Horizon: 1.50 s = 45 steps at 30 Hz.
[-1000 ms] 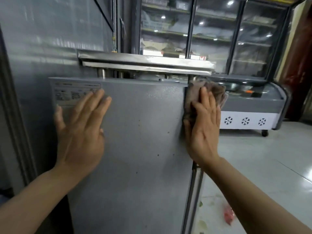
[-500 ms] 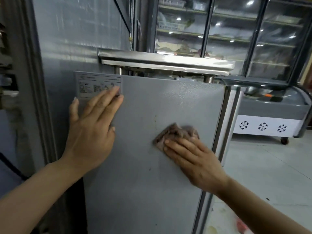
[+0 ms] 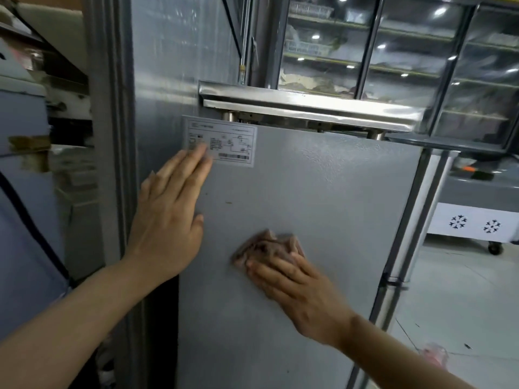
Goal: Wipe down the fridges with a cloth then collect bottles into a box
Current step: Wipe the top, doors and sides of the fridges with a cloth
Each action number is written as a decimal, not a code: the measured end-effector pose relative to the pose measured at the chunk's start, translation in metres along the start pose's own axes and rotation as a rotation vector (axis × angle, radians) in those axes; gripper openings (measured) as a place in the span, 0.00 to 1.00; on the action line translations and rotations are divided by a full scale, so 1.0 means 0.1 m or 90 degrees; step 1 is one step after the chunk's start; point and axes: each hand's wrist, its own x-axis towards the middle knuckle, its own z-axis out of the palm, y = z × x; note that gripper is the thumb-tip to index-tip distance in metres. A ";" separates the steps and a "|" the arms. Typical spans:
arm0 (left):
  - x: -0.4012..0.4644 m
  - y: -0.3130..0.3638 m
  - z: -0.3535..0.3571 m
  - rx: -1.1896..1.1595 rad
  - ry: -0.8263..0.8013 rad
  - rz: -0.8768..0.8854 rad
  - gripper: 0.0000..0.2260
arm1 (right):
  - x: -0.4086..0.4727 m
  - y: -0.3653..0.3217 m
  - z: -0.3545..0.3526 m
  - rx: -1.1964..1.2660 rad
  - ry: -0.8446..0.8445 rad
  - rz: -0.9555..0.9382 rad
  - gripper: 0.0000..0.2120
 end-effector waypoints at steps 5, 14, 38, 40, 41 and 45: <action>-0.26 -0.22 0.04 -0.056 -0.018 -0.057 0.39 | 0.66 0.56 -0.36 0.024 0.173 0.161 0.25; -0.36 -0.27 0.05 -0.236 -0.057 -0.089 0.41 | 0.80 -0.18 -0.01 0.032 0.090 0.051 0.25; -0.94 -0.40 -0.03 -0.266 0.055 -0.234 0.32 | 0.95 -0.94 0.35 0.006 -0.076 -0.114 0.18; -1.00 -0.39 -0.03 -0.254 0.032 -0.229 0.32 | 0.82 -0.99 0.38 -0.020 -0.112 -0.148 0.20; -1.03 -0.38 -0.02 -0.251 0.019 -0.228 0.32 | 0.79 -0.93 0.37 -0.042 -0.103 -0.154 0.22; -1.09 -0.27 0.11 -0.258 -0.032 -0.240 0.31 | 0.77 -0.35 0.12 -0.052 0.058 -0.009 0.26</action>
